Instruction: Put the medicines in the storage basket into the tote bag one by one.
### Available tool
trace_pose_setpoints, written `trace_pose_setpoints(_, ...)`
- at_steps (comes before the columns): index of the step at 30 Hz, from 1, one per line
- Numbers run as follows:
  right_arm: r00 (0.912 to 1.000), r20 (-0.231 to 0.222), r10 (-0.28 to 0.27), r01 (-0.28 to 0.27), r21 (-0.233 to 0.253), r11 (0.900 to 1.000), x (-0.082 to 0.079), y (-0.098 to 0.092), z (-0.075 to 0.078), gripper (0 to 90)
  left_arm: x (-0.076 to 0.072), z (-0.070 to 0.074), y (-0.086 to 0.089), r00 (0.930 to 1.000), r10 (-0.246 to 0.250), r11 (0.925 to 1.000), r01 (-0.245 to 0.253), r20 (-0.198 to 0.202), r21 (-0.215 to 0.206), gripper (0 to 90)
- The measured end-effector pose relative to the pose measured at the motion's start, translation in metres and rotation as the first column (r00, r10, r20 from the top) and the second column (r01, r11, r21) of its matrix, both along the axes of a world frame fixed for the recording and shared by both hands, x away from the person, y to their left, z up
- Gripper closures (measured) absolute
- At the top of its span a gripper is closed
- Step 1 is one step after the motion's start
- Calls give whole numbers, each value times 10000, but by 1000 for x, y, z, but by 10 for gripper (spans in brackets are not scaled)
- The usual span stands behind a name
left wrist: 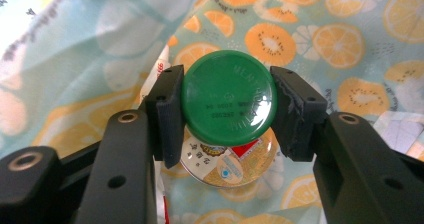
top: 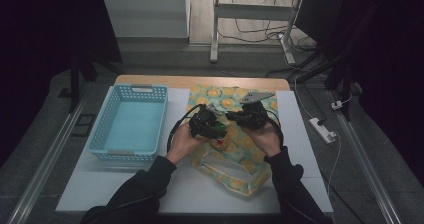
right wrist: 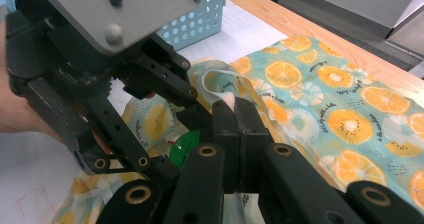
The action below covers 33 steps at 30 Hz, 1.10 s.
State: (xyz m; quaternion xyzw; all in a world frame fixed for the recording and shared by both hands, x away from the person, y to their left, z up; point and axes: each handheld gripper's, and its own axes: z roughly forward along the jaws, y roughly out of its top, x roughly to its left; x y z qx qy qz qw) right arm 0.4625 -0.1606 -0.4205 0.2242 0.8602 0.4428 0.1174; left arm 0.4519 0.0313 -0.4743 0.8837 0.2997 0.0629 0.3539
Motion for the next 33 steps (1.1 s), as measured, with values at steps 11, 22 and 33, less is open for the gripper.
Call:
trace_pose_setpoints(11,10000,-9,26,-26,-21,10000,0,0,0,900,3,-4,2,9996,277,9991,-278,-52,-313,470)
trace_pose_setpoints(22,10000,56,28,-28,24,10000,-1,-1,2,900,-5,9,11,9994,-218,9966,195,-271,-804,249)
trace_pose_setpoints(33,10000,58,78,-78,70,9999,-2,-1,2,900,-18,16,19,9980,-520,9903,469,-365,-1306,112)
